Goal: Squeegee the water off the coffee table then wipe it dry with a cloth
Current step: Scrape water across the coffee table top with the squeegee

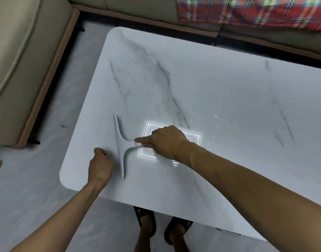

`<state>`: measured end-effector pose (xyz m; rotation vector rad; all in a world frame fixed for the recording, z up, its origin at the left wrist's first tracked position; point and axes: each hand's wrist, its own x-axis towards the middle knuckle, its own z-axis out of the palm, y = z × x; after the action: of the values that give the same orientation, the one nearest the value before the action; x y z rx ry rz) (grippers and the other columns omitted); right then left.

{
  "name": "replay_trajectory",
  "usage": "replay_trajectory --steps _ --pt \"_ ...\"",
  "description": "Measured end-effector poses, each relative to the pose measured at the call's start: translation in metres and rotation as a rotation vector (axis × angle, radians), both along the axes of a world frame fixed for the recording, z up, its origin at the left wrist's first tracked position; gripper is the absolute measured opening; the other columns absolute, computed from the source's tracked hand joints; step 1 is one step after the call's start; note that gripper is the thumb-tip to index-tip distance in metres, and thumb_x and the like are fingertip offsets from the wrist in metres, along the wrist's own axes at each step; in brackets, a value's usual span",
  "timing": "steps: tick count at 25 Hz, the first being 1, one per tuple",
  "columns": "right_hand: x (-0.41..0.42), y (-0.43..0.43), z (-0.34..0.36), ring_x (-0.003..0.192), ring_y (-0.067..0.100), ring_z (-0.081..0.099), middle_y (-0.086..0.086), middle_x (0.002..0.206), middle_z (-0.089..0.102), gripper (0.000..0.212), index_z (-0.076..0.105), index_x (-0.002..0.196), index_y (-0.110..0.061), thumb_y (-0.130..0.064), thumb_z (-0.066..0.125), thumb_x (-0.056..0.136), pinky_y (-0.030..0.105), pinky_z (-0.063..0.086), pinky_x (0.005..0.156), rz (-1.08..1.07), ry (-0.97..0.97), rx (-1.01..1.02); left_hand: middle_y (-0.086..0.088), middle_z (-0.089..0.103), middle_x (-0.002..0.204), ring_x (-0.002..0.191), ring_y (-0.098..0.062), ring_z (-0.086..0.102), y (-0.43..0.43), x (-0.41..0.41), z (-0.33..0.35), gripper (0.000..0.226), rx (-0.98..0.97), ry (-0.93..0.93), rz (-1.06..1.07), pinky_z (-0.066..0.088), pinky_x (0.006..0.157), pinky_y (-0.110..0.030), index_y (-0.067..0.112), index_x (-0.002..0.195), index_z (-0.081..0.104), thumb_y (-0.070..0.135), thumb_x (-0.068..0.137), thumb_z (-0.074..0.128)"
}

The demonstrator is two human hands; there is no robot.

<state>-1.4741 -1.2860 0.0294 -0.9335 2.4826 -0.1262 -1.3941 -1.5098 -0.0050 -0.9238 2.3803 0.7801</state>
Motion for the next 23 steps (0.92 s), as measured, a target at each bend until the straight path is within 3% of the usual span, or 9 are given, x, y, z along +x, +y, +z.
replay_trajectory --steps 5,8,10,11,14,17,19,21,23 --pt "-0.041 -0.006 -0.019 0.097 0.029 0.064 0.002 0.112 0.067 0.037 0.036 0.137 -0.058 -0.051 0.025 0.102 0.031 0.032 0.065 -0.104 -0.008 0.015 -0.005 0.053 0.090 0.073 -0.021 0.053 -0.005 -0.007 -0.019 0.015 0.041 -0.036 -0.108 0.038 0.056 -0.030 0.018 0.097 0.037 0.004 0.091 0.040" --pt "-0.053 0.055 -0.014 0.098 0.028 0.063 -0.002 0.115 0.068 0.037 0.038 0.134 -0.060 -0.055 0.024 0.100 0.031 0.034 0.067 -0.370 0.015 0.032 -0.017 0.051 0.124 0.099 -0.032 0.057 0.011 -0.013 -0.024 0.020 0.044 -0.098 -0.257 0.043 0.076 -0.033 0.014 0.099 0.039 -0.002 0.088 0.038" --pt "-0.044 0.107 -0.006 0.095 0.024 0.063 -0.009 0.113 0.069 0.036 0.040 0.131 -0.062 -0.056 0.023 0.100 0.030 0.036 0.065 -0.561 0.013 0.056 -0.031 0.024 0.150 0.133 -0.040 0.039 0.021 -0.018 -0.026 0.024 0.011 -0.191 -0.358 0.042 0.093 -0.038 0.004 0.108 0.042 -0.006 0.087 0.035" --pt "-0.033 0.131 -0.002 0.094 0.023 0.063 -0.012 0.111 0.070 0.036 0.041 0.130 -0.062 -0.057 0.023 0.099 0.030 0.037 0.065 -0.636 0.007 0.070 -0.034 0.013 0.153 0.142 -0.042 0.026 0.025 -0.021 -0.026 0.030 -0.003 -0.228 -0.390 0.040 0.099 -0.040 -0.002 0.117 0.041 -0.007 0.088 0.035" --pt "0.012 0.195 0.009 0.092 0.024 0.064 -0.012 0.104 0.071 0.036 0.043 0.128 -0.062 -0.061 0.024 0.097 0.031 0.043 0.066 -0.793 0.020 0.140 -0.037 0.005 0.154 0.147 -0.043 0.006 0.028 -0.025 -0.026 0.040 0.009 -0.281 -0.380 0.033 0.108 -0.043 -0.007 0.126 0.039 -0.006 0.086 0.036" --pt "0.053 0.237 0.030 0.084 0.026 0.064 -0.009 0.096 0.072 0.041 0.046 0.128 -0.061 -0.068 0.023 0.095 0.032 0.042 0.063 -0.918 0.077 0.208 -0.036 0.015 0.152 0.146 -0.043 0.010 0.028 -0.029 -0.022 0.036 0.018 -0.288 -0.349 0.026 0.112 -0.045 -0.005 0.122 0.041 -0.002 0.086 0.037" --pt "0.064 0.237 0.040 0.088 0.028 0.064 -0.008 0.101 0.072 0.043 0.046 0.128 -0.061 -0.071 0.022 0.093 0.033 0.044 0.065 -0.944 0.103 0.208 -0.033 0.036 0.142 0.136 -0.043 0.032 0.026 -0.030 -0.022 0.030 0.011 -0.235 -0.308 0.033 0.108 -0.047 -0.003 0.116 0.044 0.000 0.087 0.038" --pt "0.067 0.208 0.048 0.098 0.030 0.064 -0.008 0.112 0.071 0.041 0.042 0.127 -0.063 -0.072 0.022 0.092 0.035 0.046 0.071 -0.901 0.086 0.131 -0.023 0.057 0.115 0.107 -0.040 0.055 0.022 -0.025 -0.015 0.022 0.015 -0.142 -0.251 0.047 0.089 -0.045 0.003 0.108 0.045 0.004 0.087 0.039" --pt "0.067 0.154 0.042 0.103 0.029 0.064 -0.007 0.115 0.069 0.042 0.036 0.130 -0.063 -0.070 0.019 0.092 0.035 0.046 0.073 -0.728 0.026 0.043 -0.013 0.059 0.089 0.080 -0.033 0.059 0.014 -0.016 -0.008 0.015 0.021 -0.062 -0.171 0.051 0.068 -0.039 0.010 0.103 0.044 0.007 0.088 0.040"
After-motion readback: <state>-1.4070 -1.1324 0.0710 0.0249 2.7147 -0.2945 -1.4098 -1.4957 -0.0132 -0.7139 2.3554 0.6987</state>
